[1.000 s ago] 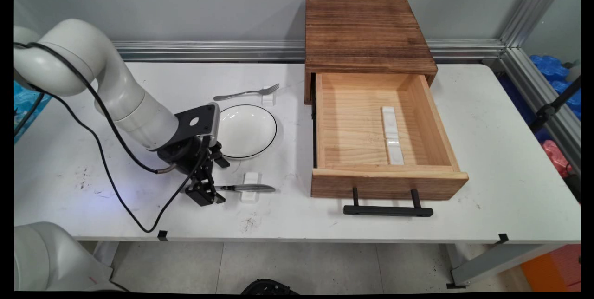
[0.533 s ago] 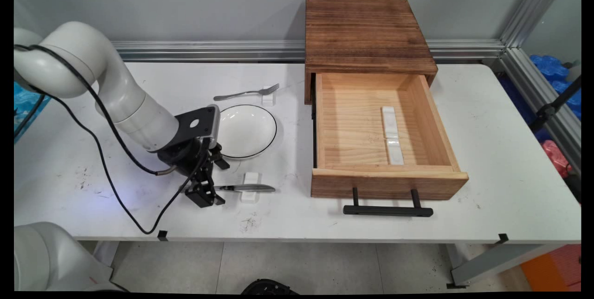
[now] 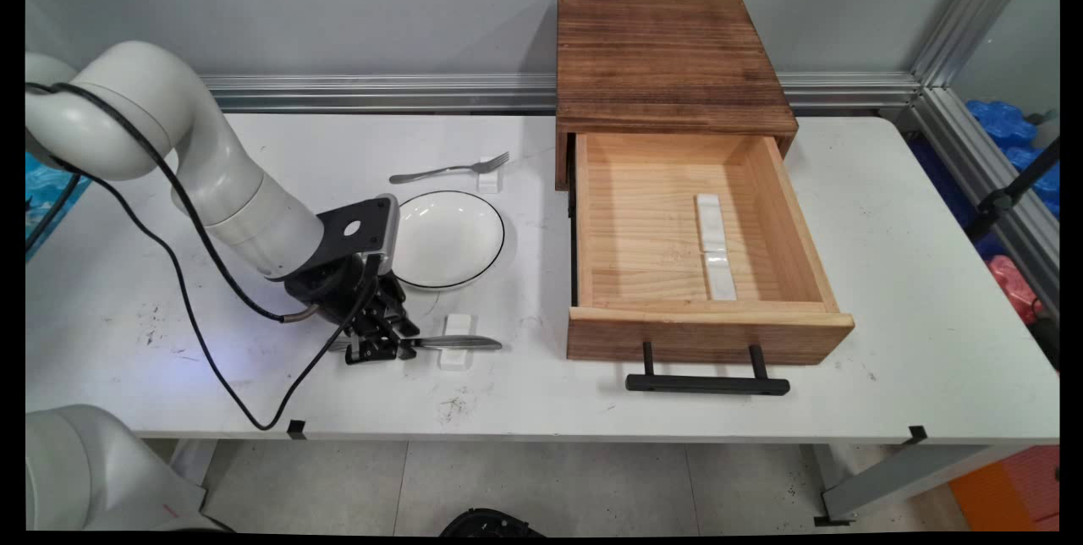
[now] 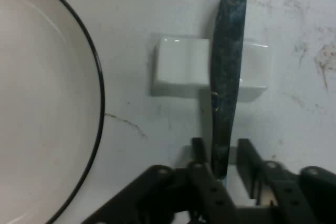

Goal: Pick up the knife from the right of the white plate, then place the picked object into the drawer

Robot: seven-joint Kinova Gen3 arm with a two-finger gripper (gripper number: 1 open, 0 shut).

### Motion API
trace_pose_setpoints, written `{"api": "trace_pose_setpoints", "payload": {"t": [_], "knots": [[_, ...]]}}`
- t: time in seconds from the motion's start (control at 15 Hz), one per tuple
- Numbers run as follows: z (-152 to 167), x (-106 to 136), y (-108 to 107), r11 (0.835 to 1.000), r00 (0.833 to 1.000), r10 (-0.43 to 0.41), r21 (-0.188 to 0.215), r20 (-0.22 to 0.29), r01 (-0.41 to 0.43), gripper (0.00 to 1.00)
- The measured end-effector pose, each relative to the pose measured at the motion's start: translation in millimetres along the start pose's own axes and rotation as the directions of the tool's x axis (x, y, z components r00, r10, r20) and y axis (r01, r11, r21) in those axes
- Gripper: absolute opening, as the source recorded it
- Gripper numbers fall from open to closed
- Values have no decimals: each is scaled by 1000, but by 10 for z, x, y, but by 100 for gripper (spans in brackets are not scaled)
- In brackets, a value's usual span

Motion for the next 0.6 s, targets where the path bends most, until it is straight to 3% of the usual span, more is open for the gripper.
{"api": "trace_pose_setpoints", "payload": {"t": [0.6], "knots": [[-25, 8, 6, 1000, 1000, 5, -7, 3, -4, 0]]}}
